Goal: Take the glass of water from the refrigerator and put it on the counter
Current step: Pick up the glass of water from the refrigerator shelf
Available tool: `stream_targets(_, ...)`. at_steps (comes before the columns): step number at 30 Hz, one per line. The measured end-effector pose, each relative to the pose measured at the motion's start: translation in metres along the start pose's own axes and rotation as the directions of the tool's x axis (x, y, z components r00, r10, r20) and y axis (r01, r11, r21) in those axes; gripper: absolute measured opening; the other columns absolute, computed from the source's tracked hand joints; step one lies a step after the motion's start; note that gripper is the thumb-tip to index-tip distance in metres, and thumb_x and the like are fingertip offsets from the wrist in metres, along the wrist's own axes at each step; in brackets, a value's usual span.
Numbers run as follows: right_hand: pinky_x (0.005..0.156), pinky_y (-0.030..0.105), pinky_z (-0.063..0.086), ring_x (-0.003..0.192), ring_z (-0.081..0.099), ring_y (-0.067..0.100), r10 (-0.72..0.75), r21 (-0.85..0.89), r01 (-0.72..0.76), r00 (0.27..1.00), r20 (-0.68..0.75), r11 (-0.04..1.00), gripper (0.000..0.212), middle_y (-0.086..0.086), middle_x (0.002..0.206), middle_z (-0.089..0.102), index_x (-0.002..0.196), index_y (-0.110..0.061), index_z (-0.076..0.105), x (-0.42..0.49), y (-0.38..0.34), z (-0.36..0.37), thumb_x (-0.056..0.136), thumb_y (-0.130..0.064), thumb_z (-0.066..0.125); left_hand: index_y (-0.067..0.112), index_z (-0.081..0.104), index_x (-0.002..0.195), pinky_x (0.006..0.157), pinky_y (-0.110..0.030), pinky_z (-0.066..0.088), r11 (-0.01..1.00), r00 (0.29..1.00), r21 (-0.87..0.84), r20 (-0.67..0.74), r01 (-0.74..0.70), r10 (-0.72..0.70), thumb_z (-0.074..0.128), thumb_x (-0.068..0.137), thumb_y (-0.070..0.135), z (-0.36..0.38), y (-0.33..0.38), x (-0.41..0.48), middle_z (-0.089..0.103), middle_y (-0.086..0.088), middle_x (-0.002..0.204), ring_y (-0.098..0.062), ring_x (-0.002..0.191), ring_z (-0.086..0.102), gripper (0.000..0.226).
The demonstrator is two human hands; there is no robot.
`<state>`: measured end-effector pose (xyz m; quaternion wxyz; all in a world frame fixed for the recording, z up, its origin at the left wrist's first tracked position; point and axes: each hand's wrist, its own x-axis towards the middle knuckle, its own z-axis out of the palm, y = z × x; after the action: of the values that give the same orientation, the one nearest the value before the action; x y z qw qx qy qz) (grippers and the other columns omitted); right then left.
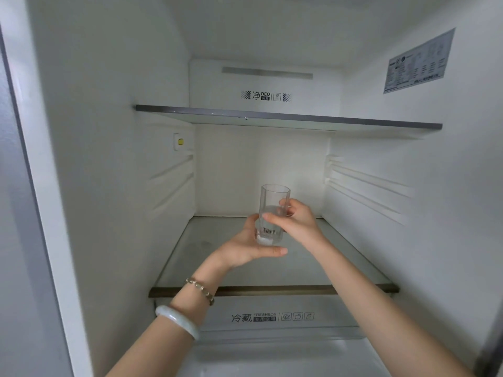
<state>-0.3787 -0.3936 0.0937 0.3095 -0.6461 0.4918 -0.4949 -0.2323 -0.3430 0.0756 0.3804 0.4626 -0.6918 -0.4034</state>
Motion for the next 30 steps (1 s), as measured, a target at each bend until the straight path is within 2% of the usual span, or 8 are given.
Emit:
stream_targets(2,0.087,0.044,0.055,0.094,0.069,0.021,-0.012,-0.007,0.012,1.0,-0.027,1.0,0.075,0.007,0.105,0.071,0.109,-0.016,0.061,-0.006,-0.011,-0.005,0.046,-0.05,0.083,0.016,0.012,0.152,0.11,-0.031,0.039,0.999,1.0,-0.05,-0.024,-0.01,0.009,0.087,0.069,0.02,-0.001,0.003,-0.006,0.057,-0.012,0.131,-0.021,0.125,0.055,0.112)
stream_targets(4,0.089,0.044,0.055,0.095,0.069,0.02,-0.023,-0.007,0.023,0.999,-0.039,1.0,0.067,0.006,0.107,0.07,0.112,-0.016,0.06,-0.014,-0.021,-0.008,0.055,-0.041,0.086,0.017,0.018,0.151,0.104,-0.028,0.044,0.99,0.998,-0.132,-0.05,-0.043,0.037,0.082,0.076,0.008,-0.001,0.008,-0.016,0.064,-0.013,0.122,-0.022,0.117,0.062,0.099)
stream_targets(7,0.091,0.045,0.053,0.097,0.069,0.022,-0.036,-0.002,0.036,0.999,-0.041,0.999,0.064,0.007,0.109,0.07,0.112,-0.016,0.059,-0.03,-0.035,-0.012,0.058,-0.036,0.087,0.017,0.031,0.145,0.097,-0.023,0.048,0.92,0.997,-0.386,-0.067,-0.063,0.04,0.075,0.08,0.001,-0.001,0.013,-0.032,0.07,-0.015,0.112,-0.02,0.103,0.068,0.081)
stream_targets(12,0.092,0.043,0.053,0.098,0.069,0.021,-0.052,-0.005,0.052,0.997,-0.057,0.999,0.064,0.006,0.109,0.07,0.111,-0.016,0.06,-0.068,-0.055,-0.012,0.056,-0.036,0.088,0.01,0.044,0.139,0.108,-0.034,0.041,0.727,0.999,-0.686,-0.047,-0.016,-0.022,0.083,0.069,0.017,0.0,0.019,-0.068,0.074,-0.011,0.104,-0.02,0.103,0.065,0.08)
stream_targets(16,0.093,0.047,0.052,0.101,0.068,0.024,-0.053,0.015,0.054,0.996,-0.068,0.998,0.065,0.01,0.111,0.07,0.113,-0.013,0.06,-0.107,-0.067,-0.009,0.059,-0.034,0.088,0.001,0.057,0.115,0.093,-0.031,0.054,0.595,0.996,-0.801,0.025,0.068,-0.08,0.075,0.075,0.038,0.001,0.021,-0.104,0.066,-0.023,0.115,-0.024,0.097,0.068,0.058)
stream_targets(20,0.091,0.046,0.054,0.099,0.068,0.022,-0.05,0.027,0.053,0.993,-0.104,0.998,0.062,0.007,0.109,0.07,0.11,-0.013,0.061,-0.151,-0.079,-0.004,0.058,-0.034,0.088,-0.01,0.049,0.115,0.083,-0.034,0.055,0.48,0.981,-0.859,0.119,0.178,-0.151,0.054,0.091,0.053,0.003,0.024,-0.145,0.065,-0.025,0.108,-0.029,0.096,0.067,0.068)
stream_targets(25,0.086,0.045,0.057,0.09,0.07,0.017,-0.057,0.043,0.063,0.991,-0.123,0.997,0.047,0.001,0.098,0.073,0.093,-0.023,0.062,-0.21,-0.089,0.001,0.056,-0.032,0.089,-0.015,0.05,0.118,0.086,-0.037,0.051,0.393,0.972,-0.892,0.175,0.223,-0.153,0.045,0.094,0.057,0.007,0.021,-0.2,0.065,-0.027,0.106,-0.033,0.099,0.064,0.076)
stream_targets(30,0.09,0.043,0.054,0.095,0.069,0.017,-0.046,-0.005,0.045,0.985,-0.164,0.999,0.061,0.003,0.103,0.072,0.103,-0.021,0.063,-0.262,-0.097,0.008,0.051,-0.04,0.088,-0.017,0.052,0.114,0.081,-0.037,0.06,0.353,0.963,-0.898,0.223,0.263,-0.15,0.045,0.093,0.058,0.013,0.018,-0.25,0.07,-0.029,0.1,-0.035,0.087,0.073,0.078)
